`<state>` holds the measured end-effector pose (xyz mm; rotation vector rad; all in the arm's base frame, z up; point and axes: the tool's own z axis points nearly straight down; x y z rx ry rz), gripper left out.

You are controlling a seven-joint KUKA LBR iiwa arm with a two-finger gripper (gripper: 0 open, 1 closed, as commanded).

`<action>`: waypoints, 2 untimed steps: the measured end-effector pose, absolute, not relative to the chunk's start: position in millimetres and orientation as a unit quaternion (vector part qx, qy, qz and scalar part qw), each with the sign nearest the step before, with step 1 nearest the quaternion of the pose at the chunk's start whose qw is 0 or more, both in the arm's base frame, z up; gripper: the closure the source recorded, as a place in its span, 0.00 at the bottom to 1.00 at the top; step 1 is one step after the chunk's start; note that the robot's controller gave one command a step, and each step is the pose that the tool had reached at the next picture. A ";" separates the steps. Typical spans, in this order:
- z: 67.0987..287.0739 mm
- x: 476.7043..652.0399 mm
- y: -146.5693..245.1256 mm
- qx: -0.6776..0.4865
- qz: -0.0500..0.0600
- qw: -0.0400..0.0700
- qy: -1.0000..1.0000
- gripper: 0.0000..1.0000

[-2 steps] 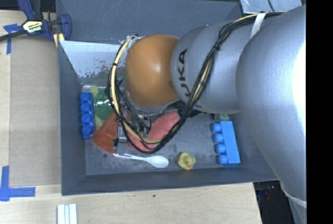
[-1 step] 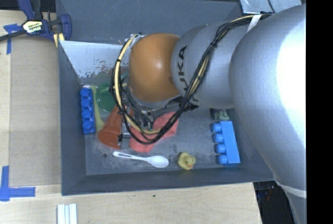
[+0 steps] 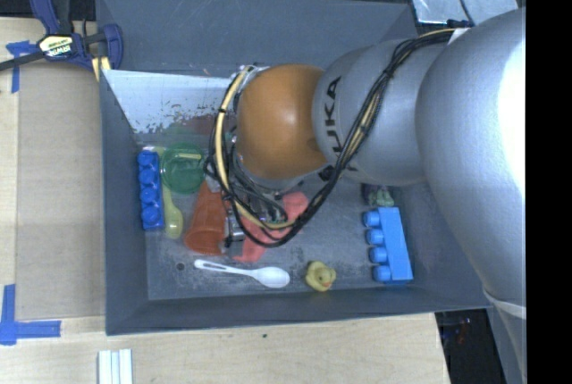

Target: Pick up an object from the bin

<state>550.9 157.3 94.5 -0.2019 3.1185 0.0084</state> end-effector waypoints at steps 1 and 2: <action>80.2 540.8 93.8 -0.066 0.005 0.014 0.998 1.00; 80.4 540.4 93.9 -0.066 0.005 0.014 0.998 1.00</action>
Offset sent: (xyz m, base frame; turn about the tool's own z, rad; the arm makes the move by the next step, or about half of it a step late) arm 0.0000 0.0000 0.0000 0.0000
